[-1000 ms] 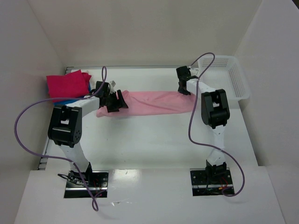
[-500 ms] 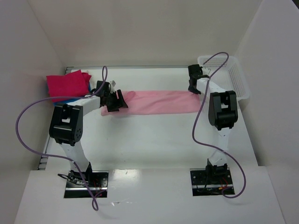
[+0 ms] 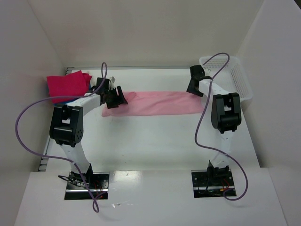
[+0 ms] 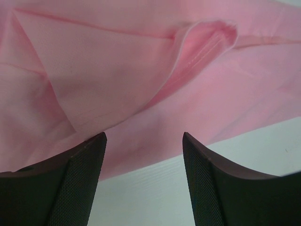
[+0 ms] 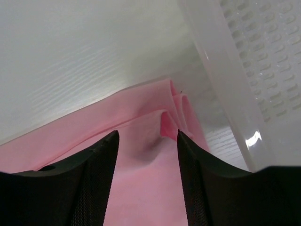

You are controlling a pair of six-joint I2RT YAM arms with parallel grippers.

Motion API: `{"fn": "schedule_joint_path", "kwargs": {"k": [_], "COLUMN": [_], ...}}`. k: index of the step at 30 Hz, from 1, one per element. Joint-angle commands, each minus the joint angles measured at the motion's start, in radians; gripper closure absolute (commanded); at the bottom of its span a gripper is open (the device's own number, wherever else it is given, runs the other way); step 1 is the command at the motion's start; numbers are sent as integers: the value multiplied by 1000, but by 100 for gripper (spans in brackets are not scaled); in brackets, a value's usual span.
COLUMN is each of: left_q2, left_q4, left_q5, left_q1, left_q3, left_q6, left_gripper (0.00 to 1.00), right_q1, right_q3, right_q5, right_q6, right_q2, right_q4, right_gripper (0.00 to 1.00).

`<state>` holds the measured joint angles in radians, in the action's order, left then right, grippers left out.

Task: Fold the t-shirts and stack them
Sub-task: Fold the other side of the tshirt into a rectangle

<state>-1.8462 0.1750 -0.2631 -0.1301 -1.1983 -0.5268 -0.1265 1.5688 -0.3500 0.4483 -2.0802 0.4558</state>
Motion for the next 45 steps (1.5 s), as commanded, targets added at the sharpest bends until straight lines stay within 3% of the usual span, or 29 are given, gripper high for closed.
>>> {"fn": "schedule_joint_path", "kwargs": {"k": [1,7,15,29,33,35,38,45], "left_q2": [-4,-90,-151,-188,-85,-17,74,294], "left_q4": [-9,34,-18,-23,-4,23,47,-116], "left_q5": [74,134,215,290,285,251,205,194], "left_q1": [18,18,18,18,18,27,27,-11], "left_q3": [-69,-149,-212,-360,-301,-265,-201,58], "left_q6": [-1,8,19,19,47,21,-104,-559], "left_gripper": [26,26,26,28,25,21,7,1], "right_q1": [-11,-87,-177,-177,-177,-177,-177,-177], "right_q3": [33,5,-166,-271,-261,-215,-167,-135], "right_q5": [107,223,264,293,261,259,234,144], "right_q6": [-42,-72,-20,9,-58,-94,-151,-290], "right_q2": [164,209,219,249,229,204,193,204], "right_q4": [-74,-114,-178,-222,-208,-187,-170,-194], "right_gripper": [41,50,52,52,42,29,0,0]}}
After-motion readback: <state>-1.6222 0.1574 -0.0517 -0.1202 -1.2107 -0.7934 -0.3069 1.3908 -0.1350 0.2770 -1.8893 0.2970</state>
